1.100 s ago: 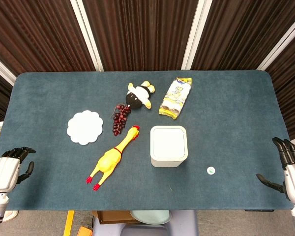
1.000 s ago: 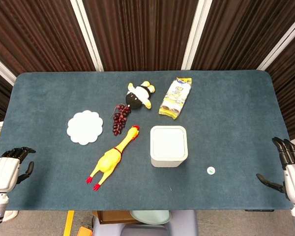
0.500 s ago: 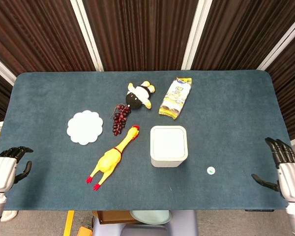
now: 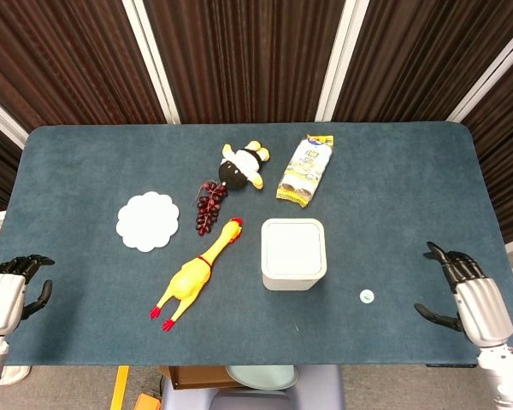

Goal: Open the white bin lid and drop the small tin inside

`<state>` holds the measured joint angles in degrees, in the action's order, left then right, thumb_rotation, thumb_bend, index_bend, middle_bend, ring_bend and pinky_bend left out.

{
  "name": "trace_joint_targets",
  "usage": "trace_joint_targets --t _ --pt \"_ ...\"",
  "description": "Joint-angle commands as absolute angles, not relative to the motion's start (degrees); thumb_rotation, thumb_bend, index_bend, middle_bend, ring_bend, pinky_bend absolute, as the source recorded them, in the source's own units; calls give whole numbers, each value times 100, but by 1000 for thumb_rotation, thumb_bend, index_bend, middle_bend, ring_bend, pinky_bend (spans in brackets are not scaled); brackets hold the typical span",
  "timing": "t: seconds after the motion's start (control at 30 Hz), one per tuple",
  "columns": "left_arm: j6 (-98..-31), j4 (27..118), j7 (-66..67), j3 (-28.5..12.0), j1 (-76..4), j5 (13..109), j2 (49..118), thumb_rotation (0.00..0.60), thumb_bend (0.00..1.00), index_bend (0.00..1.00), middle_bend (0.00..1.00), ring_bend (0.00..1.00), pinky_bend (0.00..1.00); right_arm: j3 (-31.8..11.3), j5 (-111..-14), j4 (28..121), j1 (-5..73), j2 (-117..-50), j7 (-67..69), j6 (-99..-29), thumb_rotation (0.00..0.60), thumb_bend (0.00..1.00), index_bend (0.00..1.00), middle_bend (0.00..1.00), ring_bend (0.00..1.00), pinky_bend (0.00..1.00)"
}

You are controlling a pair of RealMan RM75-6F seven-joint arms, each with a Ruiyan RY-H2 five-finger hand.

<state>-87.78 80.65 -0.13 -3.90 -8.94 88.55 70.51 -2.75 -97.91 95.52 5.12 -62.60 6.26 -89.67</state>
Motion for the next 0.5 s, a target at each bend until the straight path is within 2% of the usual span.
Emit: trace_joint_targets --t 0.03,0.17,0.3,0.5 --pt "-8774 8073 -19 -391 -893 8847 7052 600 461 375 388 371 476 -334 -9951 10196 916 -5712 337 -8378 600 385 175 597 537 516" --pt "-8757 8067 -46 -390 -894 8836 7044 600 461 375 388 371 476 -497 -9746 10781 1422 -5159 244 -7573 600 543 192 713 629 587" --pt "-8780 8054 -79 -405 -887 8825 7041 600 460 375 388 371 476 -701 -9384 11230 1914 -4823 -19 -6797 600 672 236 755 648 591" --pt "-8805 8052 -96 -399 -879 8847 7031 600 462 374 388 371 475 -924 -8882 11687 2521 -4677 -394 -5929 600 728 287 767 650 591"
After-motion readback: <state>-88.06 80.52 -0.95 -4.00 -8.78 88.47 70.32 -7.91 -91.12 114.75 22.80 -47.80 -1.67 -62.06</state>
